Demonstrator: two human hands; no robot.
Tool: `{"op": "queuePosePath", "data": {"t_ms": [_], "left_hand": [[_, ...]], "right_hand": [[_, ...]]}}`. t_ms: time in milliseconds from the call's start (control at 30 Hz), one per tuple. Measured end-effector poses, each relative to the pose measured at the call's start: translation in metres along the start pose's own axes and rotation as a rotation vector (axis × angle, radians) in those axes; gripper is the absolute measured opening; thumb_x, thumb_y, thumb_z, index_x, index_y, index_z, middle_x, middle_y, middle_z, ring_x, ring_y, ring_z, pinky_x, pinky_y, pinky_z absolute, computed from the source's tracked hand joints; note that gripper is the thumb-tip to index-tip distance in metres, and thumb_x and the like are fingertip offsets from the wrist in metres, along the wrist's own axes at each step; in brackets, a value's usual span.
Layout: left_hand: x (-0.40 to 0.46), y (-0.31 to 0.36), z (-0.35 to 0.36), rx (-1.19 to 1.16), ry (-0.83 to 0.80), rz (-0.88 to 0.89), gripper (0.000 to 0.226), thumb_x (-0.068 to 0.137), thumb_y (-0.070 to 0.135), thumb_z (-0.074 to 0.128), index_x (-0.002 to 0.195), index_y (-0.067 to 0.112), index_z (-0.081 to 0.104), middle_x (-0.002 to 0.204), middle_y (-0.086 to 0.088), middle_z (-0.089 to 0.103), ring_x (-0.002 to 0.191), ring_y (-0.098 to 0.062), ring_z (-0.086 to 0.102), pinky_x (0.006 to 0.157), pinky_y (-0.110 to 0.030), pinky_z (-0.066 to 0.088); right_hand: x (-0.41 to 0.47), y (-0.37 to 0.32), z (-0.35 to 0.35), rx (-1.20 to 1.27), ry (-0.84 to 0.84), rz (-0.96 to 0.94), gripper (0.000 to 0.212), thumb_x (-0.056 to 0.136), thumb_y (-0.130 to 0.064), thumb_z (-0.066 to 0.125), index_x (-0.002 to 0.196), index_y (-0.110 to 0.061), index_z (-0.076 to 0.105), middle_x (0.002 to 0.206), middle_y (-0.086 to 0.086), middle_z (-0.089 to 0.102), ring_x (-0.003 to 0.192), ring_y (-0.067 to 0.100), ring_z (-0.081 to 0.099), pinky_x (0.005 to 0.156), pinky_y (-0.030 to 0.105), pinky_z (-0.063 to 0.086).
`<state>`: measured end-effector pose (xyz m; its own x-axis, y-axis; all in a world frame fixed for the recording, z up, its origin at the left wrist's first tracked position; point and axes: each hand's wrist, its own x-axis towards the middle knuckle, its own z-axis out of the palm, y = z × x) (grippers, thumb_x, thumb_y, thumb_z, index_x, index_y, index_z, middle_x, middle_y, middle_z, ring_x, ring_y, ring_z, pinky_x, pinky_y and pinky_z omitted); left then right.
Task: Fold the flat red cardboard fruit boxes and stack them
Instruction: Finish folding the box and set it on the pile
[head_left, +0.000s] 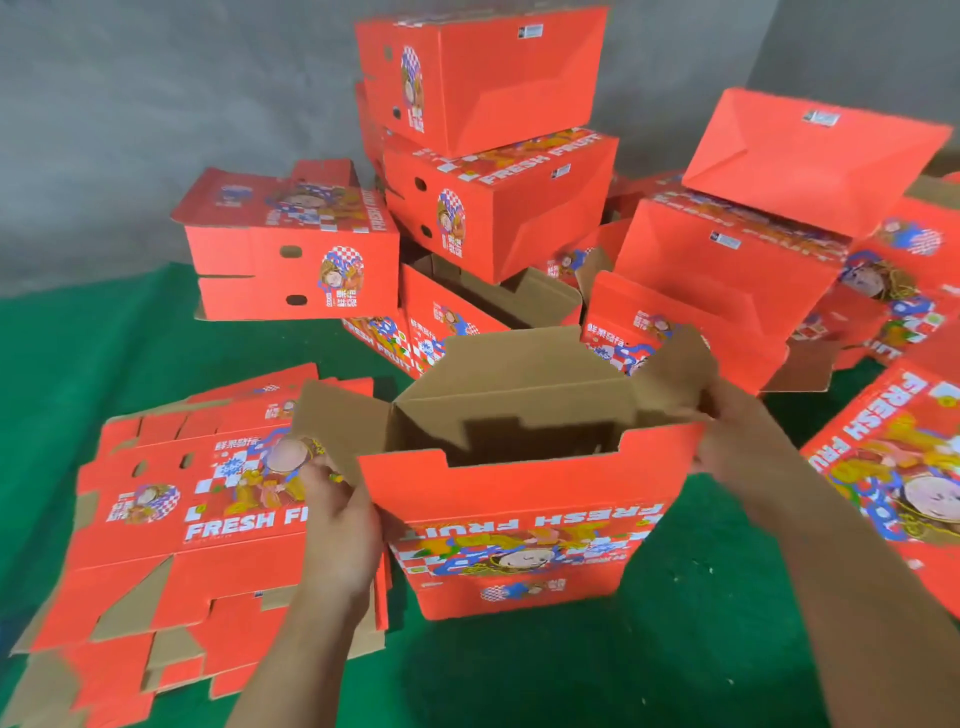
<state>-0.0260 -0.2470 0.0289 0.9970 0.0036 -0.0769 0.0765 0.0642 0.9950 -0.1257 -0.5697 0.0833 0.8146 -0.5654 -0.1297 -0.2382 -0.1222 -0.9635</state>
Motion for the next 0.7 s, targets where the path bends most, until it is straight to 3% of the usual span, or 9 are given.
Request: {"op": "queuePosePath", "data": {"t_ms": [100, 167, 233, 300, 400, 467, 533, 633, 700], "left_hand": [[0.004, 0.003, 0.010, -0.040, 0.055, 0.110, 0.055, 0.090, 0.008, 0.060, 0.123, 0.041, 0.031, 0.103, -0.001, 0.068, 0.074, -0.030, 0.064, 0.053, -0.040, 0.056], [0.003, 0.006, 0.013, -0.020, 0.084, 0.175, 0.083, 0.086, 0.009, 0.055, 0.139, 0.059, 0.017, 0.132, -0.004, 0.062, 0.096, -0.045, 0.067, 0.074, -0.060, 0.058], [0.004, 0.001, 0.010, -0.011, 0.078, 0.269, 0.091, 0.092, 0.002, 0.049, 0.149, 0.063, 0.014, 0.143, -0.007, 0.056, 0.111, -0.040, 0.067, 0.085, -0.054, 0.061], [0.007, -0.004, 0.006, 0.057, 0.012, 0.313, 0.063, 0.095, 0.007, 0.046, 0.146, 0.045, 0.051, 0.131, -0.009, 0.068, 0.097, -0.016, 0.070, 0.074, -0.025, 0.060], [0.010, -0.005, 0.008, 0.027, -0.050, 0.183, 0.040, 0.093, 0.028, 0.047, 0.116, 0.041, 0.077, 0.119, 0.008, 0.076, 0.100, 0.000, 0.070, 0.080, -0.013, 0.054], [0.008, 0.000, 0.008, -0.048, -0.088, 0.103, 0.044, 0.097, 0.056, 0.042, 0.121, 0.037, 0.074, 0.124, 0.016, 0.073, 0.118, 0.002, 0.065, 0.102, -0.023, 0.049], [0.007, 0.003, 0.007, 0.061, -0.021, 0.185, 0.064, 0.095, 0.080, 0.030, 0.125, 0.039, 0.068, 0.121, 0.020, 0.072, 0.122, 0.001, 0.063, 0.109, -0.028, 0.043], [0.006, 0.002, 0.004, 0.448, 0.034, 0.486, 0.062, 0.108, 0.060, 0.016, 0.128, 0.035, 0.069, 0.093, 0.010, 0.070, 0.103, -0.026, 0.065, 0.096, -0.046, 0.050], [0.005, 0.004, 0.009, 0.691, 0.158, 0.548, 0.055, 0.110, 0.043, 0.026, 0.138, 0.019, 0.066, 0.088, 0.005, 0.058, 0.102, -0.041, 0.052, 0.096, -0.053, 0.039]], "right_hand": [[-0.002, 0.015, 0.008, 0.042, -0.070, 0.078, 0.032, 0.099, -0.009, 0.057, 0.098, -0.036, 0.074, 0.094, 0.001, 0.077, 0.083, 0.022, 0.067, 0.076, 0.041, 0.058], [-0.002, 0.017, 0.009, 0.077, -0.097, 0.077, 0.030, 0.100, -0.014, 0.059, 0.105, -0.040, 0.073, 0.101, -0.003, 0.079, 0.090, 0.019, 0.072, 0.076, 0.039, 0.062], [-0.001, 0.017, 0.010, 0.051, -0.126, 0.054, 0.027, 0.100, -0.016, 0.060, 0.108, -0.039, 0.071, 0.101, 0.000, 0.078, 0.090, 0.018, 0.073, 0.076, 0.040, 0.064], [-0.002, 0.016, 0.011, 0.051, -0.126, 0.029, 0.023, 0.098, -0.020, 0.063, 0.110, -0.038, 0.069, 0.103, 0.008, 0.076, 0.088, 0.020, 0.072, 0.083, 0.048, 0.062], [-0.007, 0.015, 0.015, 0.111, -0.097, 0.009, 0.027, 0.090, -0.033, 0.064, 0.115, -0.043, 0.066, 0.109, 0.010, 0.075, 0.089, 0.023, 0.072, 0.086, 0.055, 0.059], [-0.010, 0.019, 0.020, 0.122, -0.020, 0.008, 0.025, 0.091, -0.036, 0.063, 0.114, -0.046, 0.065, 0.106, 0.006, 0.076, 0.090, 0.025, 0.074, 0.086, 0.054, 0.060], [-0.010, 0.022, 0.025, 0.162, 0.097, 0.033, 0.019, 0.094, -0.041, 0.064, 0.113, -0.043, 0.065, 0.103, 0.004, 0.076, 0.085, 0.018, 0.073, 0.088, 0.050, 0.058], [-0.010, 0.023, 0.031, 0.359, 0.196, 0.082, 0.040, 0.096, -0.058, 0.059, 0.129, -0.036, 0.062, 0.106, -0.005, 0.073, 0.092, 0.011, 0.069, 0.082, 0.041, 0.056], [-0.013, 0.018, 0.037, 0.316, 0.293, -0.031, 0.041, 0.089, -0.064, 0.059, 0.126, -0.045, 0.059, 0.124, -0.008, 0.063, 0.110, 0.009, 0.065, 0.092, 0.036, 0.053]]}}
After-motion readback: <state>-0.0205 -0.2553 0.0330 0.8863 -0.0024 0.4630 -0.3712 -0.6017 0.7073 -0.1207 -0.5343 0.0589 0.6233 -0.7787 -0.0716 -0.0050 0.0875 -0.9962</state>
